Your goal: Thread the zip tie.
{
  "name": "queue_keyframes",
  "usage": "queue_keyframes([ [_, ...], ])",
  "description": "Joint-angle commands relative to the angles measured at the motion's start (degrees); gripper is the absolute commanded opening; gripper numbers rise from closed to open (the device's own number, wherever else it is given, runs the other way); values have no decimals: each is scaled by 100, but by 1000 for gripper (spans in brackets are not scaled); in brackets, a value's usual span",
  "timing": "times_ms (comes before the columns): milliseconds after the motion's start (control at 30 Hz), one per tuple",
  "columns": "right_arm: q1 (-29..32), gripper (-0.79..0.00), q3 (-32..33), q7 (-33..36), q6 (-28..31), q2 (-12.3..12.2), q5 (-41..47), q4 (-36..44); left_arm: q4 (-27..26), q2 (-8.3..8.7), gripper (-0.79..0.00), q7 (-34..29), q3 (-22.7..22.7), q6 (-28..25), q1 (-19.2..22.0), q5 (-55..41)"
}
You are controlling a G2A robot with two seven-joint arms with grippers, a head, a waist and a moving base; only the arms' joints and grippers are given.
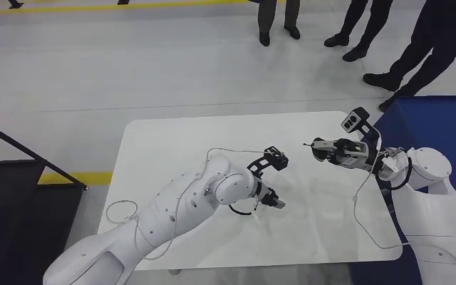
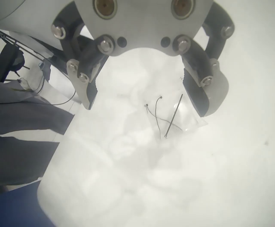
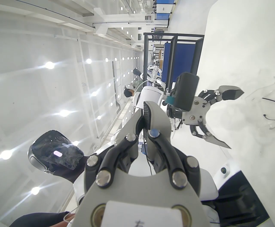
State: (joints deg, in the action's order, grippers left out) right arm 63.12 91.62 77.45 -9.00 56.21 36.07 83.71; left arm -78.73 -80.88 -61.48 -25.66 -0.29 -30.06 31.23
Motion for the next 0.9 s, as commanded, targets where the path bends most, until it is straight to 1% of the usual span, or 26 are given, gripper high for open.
queue_keyframes([
  [0,0,-785,0,0,0,0,0,0,285,-141,-22,-40,139,-12,152,-54],
  [33,0,-785,0,0,0,0,0,0,406,-204,-139,-29,195,-2,216,-40],
  [100,0,-785,0,0,0,0,0,0,618,-316,-200,72,293,-23,301,22],
  [167,0,-785,0,0,0,0,0,0,780,-414,-348,195,401,-32,377,206],
  [233,0,-785,0,0,0,0,0,0,864,-517,-369,222,547,141,433,485],
  [300,0,-785,0,0,0,0,0,0,949,-607,-449,201,627,252,468,614],
  [333,0,-785,0,0,0,0,0,0,987,-648,-468,134,644,292,482,609],
  [467,0,-785,0,0,0,0,0,0,1106,-753,-483,-118,628,281,541,561],
  [533,0,-785,0,0,0,0,0,0,1081,-789,-502,-364,654,405,569,645],
  [633,0,-785,0,0,0,0,0,0,1136,-828,-496,-813,684,471,601,697],
  [733,0,-785,0,0,0,0,0,0,1209,-866,-499,-822,667,483,580,767],
  [767,0,-785,0,0,0,0,0,0,1268,-881,-511,-803,696,516,587,898],
  [867,0,-785,0,0,0,0,0,0,1362,-952,-514,-647,733,496,541,1020],
])
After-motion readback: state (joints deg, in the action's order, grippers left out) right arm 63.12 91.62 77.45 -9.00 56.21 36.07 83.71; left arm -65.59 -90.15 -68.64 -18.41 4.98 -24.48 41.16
